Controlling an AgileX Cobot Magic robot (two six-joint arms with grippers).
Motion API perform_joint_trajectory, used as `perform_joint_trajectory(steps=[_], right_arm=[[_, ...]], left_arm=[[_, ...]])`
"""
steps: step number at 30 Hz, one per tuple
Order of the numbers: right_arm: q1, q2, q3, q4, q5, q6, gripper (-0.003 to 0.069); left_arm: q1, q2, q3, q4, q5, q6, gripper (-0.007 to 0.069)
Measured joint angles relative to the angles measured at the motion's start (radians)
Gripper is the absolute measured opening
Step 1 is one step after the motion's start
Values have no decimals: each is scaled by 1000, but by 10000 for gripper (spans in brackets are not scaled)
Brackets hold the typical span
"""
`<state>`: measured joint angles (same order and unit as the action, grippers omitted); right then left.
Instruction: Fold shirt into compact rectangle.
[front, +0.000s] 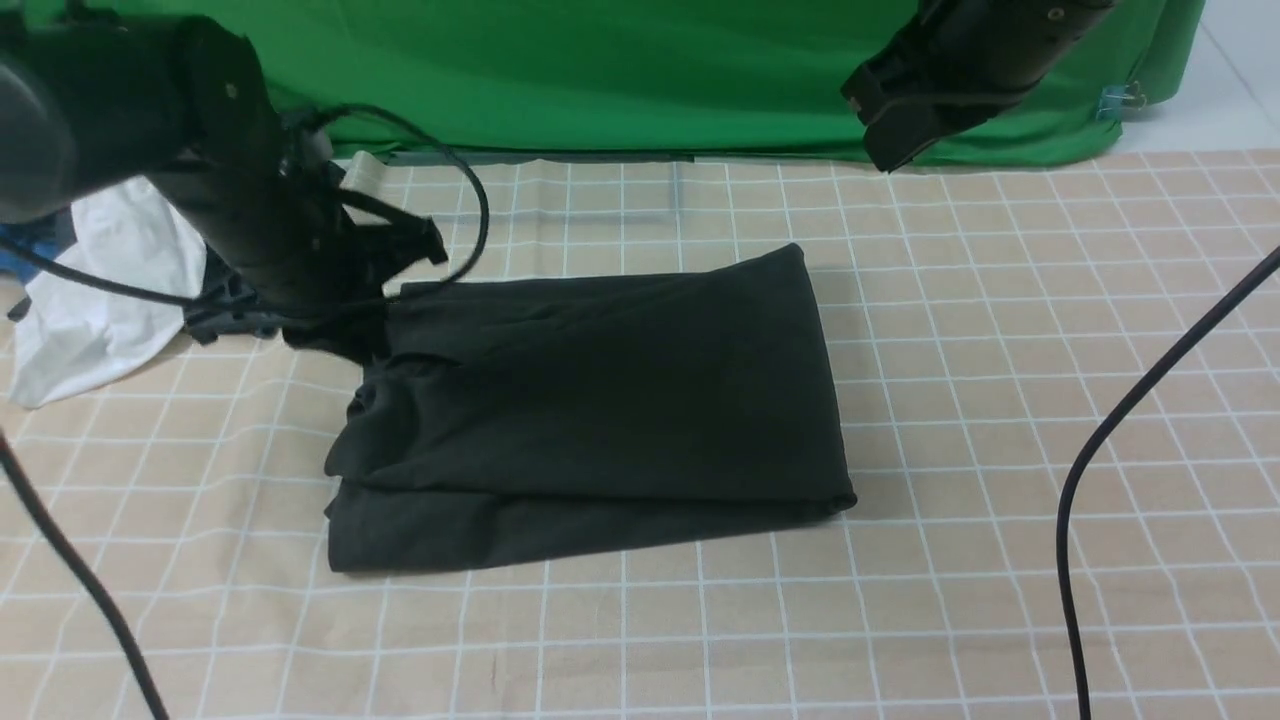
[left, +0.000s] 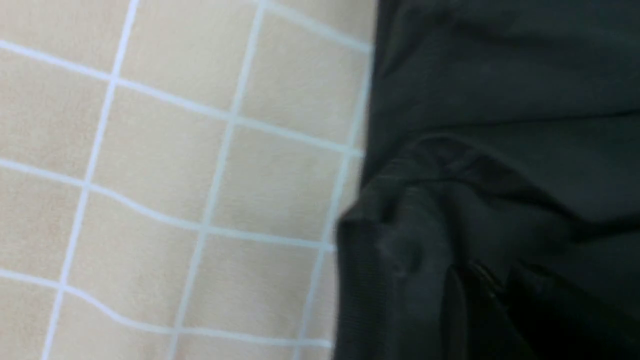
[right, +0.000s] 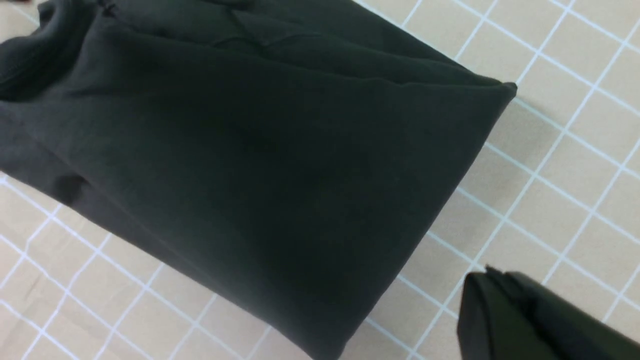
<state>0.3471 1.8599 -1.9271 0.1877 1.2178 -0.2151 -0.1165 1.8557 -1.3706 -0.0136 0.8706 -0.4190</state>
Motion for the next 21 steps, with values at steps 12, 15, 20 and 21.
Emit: perform_joint_trajectory(steps=[12, 15, 20, 21], right_arm=[[0, 0, 0, 0, -10, 0, 38], [0, 0, 0, 0, -10, 0, 38], [0, 0, 0, 0, -10, 0, 38], [0, 0, 0, 0, -10, 0, 38]], left_arm=[[0, 109, 0, 6, -37, 37, 401], [0, 111, 0, 6, -38, 56, 304], [0, 101, 0, 6, -37, 78, 69], [0, 92, 0, 6, -36, 86, 46]])
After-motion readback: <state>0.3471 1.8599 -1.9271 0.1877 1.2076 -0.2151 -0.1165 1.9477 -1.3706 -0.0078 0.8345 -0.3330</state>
